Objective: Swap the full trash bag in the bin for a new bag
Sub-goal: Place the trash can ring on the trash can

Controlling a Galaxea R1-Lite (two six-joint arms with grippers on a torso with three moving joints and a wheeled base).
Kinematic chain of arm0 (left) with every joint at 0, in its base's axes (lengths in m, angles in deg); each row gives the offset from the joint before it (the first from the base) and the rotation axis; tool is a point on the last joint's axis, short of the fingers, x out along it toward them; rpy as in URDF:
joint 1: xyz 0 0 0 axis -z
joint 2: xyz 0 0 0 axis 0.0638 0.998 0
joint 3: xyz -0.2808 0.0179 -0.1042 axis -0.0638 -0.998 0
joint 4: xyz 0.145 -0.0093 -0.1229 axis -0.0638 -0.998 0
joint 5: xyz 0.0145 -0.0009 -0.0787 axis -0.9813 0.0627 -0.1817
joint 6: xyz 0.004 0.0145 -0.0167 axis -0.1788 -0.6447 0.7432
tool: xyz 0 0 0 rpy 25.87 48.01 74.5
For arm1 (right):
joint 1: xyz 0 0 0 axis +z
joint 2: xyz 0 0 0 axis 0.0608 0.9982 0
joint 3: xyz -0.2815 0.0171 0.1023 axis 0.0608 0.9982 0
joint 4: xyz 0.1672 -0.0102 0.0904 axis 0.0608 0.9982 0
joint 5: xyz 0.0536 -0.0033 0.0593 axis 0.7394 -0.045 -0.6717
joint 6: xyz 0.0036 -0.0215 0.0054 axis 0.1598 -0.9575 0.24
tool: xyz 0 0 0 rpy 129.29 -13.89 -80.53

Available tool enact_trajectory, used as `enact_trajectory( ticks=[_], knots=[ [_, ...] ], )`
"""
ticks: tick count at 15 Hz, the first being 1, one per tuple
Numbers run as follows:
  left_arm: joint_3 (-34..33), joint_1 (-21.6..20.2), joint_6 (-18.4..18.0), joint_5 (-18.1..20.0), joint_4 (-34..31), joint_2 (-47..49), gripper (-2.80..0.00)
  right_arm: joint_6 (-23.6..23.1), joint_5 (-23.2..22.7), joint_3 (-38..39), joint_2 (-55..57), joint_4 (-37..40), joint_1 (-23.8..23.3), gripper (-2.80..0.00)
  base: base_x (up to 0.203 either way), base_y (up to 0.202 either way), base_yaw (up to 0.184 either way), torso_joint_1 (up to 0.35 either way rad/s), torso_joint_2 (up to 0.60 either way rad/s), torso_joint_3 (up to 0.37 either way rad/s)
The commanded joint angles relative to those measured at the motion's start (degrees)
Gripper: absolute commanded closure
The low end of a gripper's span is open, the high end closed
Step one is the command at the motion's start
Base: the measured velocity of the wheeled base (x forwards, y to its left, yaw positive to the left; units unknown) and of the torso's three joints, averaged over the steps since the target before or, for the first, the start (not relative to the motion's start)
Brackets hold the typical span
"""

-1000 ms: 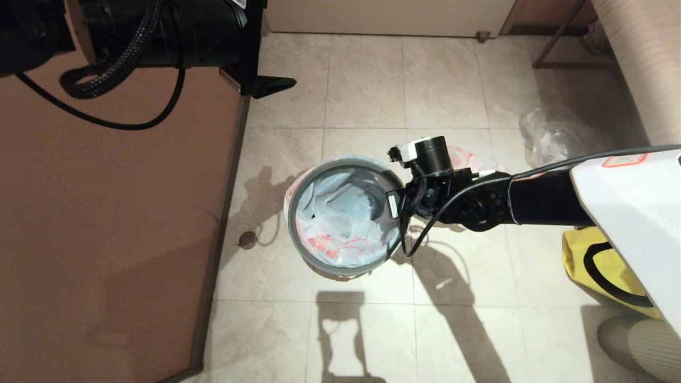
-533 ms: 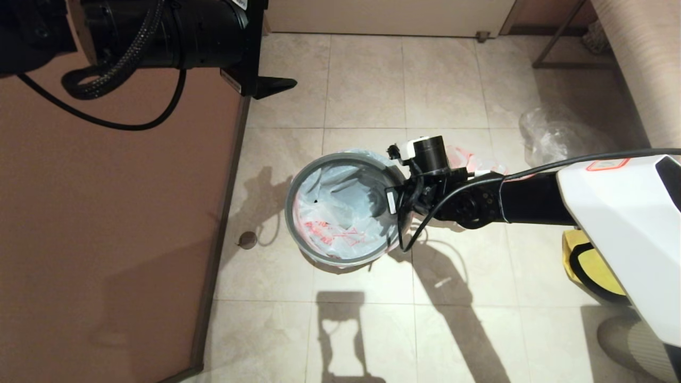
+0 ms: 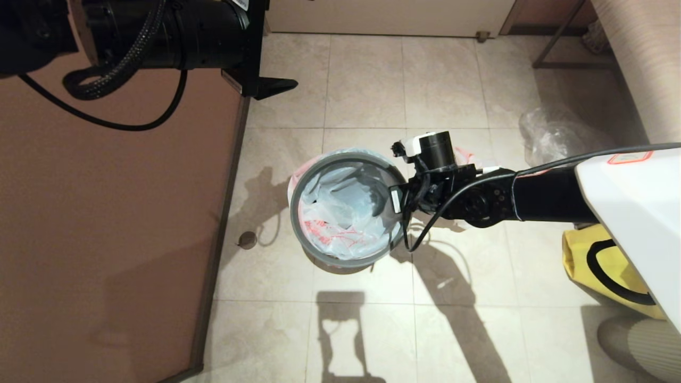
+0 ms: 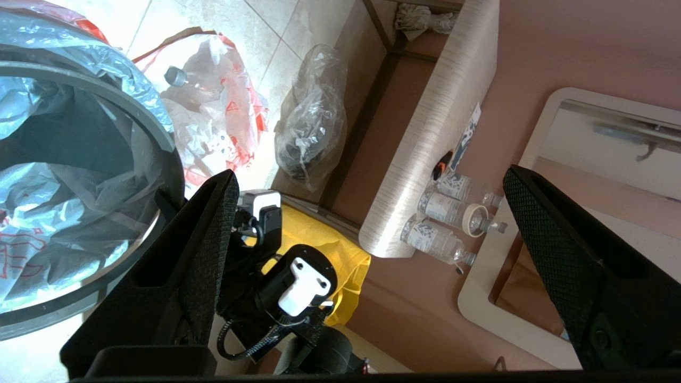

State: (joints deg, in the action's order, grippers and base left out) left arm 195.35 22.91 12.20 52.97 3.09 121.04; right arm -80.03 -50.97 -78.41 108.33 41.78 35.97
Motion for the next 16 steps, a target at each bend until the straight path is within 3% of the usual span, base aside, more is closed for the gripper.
enact_trajectory(
  ticks=[1, 16],
  knots=[
    [0.0, 0.0, 0.3, 0.1, -0.1, 0.0, -2.80, 0.0, 0.0, 0.5, -0.4, -0.2, -0.3, 0.00, 0.000, 0.000, 0.000, 0.000, 0.00, 0.000],
    [0.0, 0.1, 0.3, 0.1, 0.1, 0.3, -2.80, 0.1, -2.3, -2.1, 1.3, -0.3, -0.7, 0.00, 0.000, 0.000, 0.000, 0.000, 0.00, 0.000]
  ],
)
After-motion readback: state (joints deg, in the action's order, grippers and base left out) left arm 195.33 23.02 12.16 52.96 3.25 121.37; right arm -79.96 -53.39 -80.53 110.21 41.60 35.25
